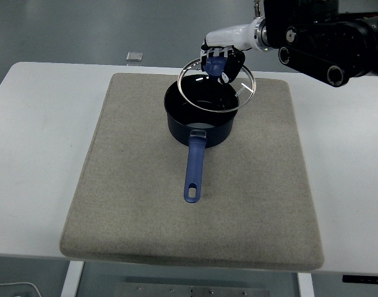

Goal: Lift the pot lid and place it to the right of the pot.

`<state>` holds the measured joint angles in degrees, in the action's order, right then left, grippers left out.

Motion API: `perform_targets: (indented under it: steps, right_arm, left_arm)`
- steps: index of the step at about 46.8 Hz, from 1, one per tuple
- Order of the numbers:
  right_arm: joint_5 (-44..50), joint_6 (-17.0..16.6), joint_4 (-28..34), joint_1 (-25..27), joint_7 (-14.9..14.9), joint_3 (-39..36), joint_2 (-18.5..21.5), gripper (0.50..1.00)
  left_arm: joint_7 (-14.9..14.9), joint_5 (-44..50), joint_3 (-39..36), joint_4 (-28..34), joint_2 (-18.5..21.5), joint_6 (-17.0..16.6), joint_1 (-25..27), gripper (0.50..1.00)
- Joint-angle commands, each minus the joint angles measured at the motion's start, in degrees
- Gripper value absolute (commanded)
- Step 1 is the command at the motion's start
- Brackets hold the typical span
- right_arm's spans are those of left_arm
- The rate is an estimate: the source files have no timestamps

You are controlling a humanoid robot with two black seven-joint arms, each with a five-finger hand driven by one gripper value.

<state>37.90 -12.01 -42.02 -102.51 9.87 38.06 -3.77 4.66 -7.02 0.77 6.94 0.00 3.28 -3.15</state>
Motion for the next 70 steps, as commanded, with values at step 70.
perform_targets:
  steps: [70]
  right_arm:
    - [1.4, 7.3, 0.8, 15.4, 0.2, 0.2, -10.5, 0.553]
  left_arm:
    - [0.0, 0.0, 0.0, 0.0, 0.0, 0.0, 0.0, 1.0]
